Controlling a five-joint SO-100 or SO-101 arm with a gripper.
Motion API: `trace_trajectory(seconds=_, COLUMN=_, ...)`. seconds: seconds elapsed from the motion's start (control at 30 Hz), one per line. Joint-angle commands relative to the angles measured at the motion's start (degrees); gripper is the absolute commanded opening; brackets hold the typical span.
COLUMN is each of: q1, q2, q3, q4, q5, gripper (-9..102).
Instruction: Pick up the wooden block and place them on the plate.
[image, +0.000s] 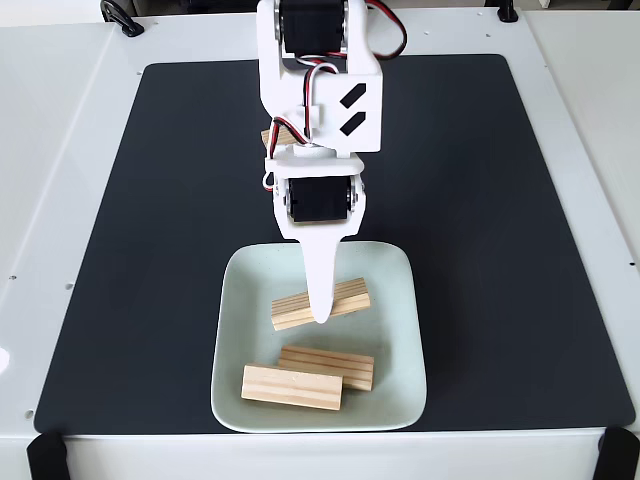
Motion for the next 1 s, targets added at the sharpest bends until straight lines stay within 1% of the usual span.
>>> trace_trajectory(seconds=0.0, q1=-0.35, q2=-0.26, q3=-2.29, q4=0.26, q5=1.76, gripper=0)
trace_trajectory(seconds=0.47, q1=0.09, q2=-0.70, q3=-2.55, q4=0.26, q5=1.49, gripper=0)
trace_trajectory(seconds=0.53, q1=0.26, q2=-0.62, q3=-2.46, q4=0.26, q5=1.23, gripper=4)
trace_trajectory(seconds=0.7, q1=0.44, q2=-0.62, q3=-2.46, q4=0.26, q5=1.76, gripper=26)
trace_trajectory(seconds=0.77, q1=0.53, q2=-0.53, q3=-2.46, q4=0.26, q5=1.85, gripper=32)
trace_trajectory(seconds=0.83, q1=0.53, q2=-0.53, q3=-2.46, q4=0.26, q5=1.85, gripper=35)
trace_trajectory(seconds=0.97, q1=0.62, q2=-0.44, q3=-3.08, q4=1.32, q5=1.85, gripper=33)
